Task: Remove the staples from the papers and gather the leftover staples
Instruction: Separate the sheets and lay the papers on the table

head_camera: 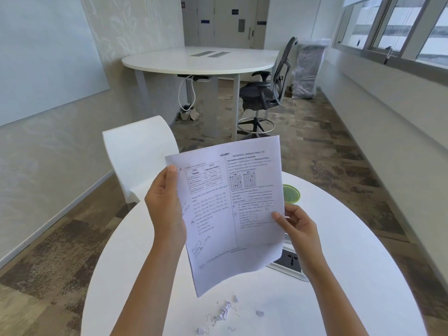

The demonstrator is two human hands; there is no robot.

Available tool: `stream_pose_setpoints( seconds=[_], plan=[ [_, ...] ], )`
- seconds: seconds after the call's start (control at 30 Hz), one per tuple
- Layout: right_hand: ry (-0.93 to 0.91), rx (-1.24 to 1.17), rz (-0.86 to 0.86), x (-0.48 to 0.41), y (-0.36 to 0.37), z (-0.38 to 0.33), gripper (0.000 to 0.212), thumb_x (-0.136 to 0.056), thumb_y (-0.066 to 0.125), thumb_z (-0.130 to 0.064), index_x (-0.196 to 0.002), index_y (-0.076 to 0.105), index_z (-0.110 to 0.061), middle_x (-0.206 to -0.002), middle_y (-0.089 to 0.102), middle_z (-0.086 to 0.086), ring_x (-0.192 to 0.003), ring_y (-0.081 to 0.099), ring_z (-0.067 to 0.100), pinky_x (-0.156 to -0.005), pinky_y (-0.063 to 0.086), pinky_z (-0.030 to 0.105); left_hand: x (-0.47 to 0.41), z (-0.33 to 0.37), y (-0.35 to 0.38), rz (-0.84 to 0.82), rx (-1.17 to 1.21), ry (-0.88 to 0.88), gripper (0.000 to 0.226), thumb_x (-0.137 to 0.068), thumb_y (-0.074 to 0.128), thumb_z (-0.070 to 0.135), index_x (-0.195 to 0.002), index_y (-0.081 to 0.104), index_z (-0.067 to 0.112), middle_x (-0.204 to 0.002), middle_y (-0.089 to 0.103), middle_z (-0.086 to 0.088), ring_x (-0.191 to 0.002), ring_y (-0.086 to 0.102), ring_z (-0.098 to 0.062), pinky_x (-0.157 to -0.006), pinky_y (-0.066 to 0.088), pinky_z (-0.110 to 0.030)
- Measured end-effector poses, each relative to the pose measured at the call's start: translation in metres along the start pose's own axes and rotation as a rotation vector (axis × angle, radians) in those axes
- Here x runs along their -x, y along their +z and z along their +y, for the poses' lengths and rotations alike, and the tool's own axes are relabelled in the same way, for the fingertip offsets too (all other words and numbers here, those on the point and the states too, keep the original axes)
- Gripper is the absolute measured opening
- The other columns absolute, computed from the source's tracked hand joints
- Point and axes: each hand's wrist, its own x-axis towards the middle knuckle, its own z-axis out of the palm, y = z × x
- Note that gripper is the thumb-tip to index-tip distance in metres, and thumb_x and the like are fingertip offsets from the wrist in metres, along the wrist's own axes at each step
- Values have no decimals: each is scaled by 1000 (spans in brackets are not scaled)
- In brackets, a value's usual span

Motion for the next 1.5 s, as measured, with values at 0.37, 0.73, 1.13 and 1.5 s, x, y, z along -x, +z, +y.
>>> stream_pose_setpoints(
  seconds=[0.37,0.73,1.13,1.5],
  plan=[
    [180,-142,75,3,-13,37,16,-83,66,-11,-100,65,-10,-92,71,6,-77,66,15,-63,57,23,-23,-16,-12,263,192,-160,15,-94,54,26,-92,68,21,-108,71,0,-105,67,-17,-91,53,-35],
    [287,-53,10,4,16,67,30,-79,71,-19,-108,62,-19,-107,72,4,-98,67,24,-80,56,40,-35,-68,-32,337,95,-300,32,-93,49,2,-123,57,12,-107,64,-1,-91,63,-12,-66,53,-17],
    [302,210,153,-27,0,85,36,-78,69,-29,-111,60,-18,-100,69,1,-96,65,24,-82,55,42,-56,-124,-95,71,-648,-352,28,-84,53,-6,-105,70,0,-94,71,-10,-83,69,-28,-87,54,-33],
    [522,200,-134,-74,13,107,43,-83,37,8,-120,52,-9,-111,64,7,-103,58,29,-85,52,39,-100,-157,-96,227,-381,-468,40,-90,36,-15,-122,58,-6,-114,62,-14,-99,61,-27,-89,46,-28]
  ],
)
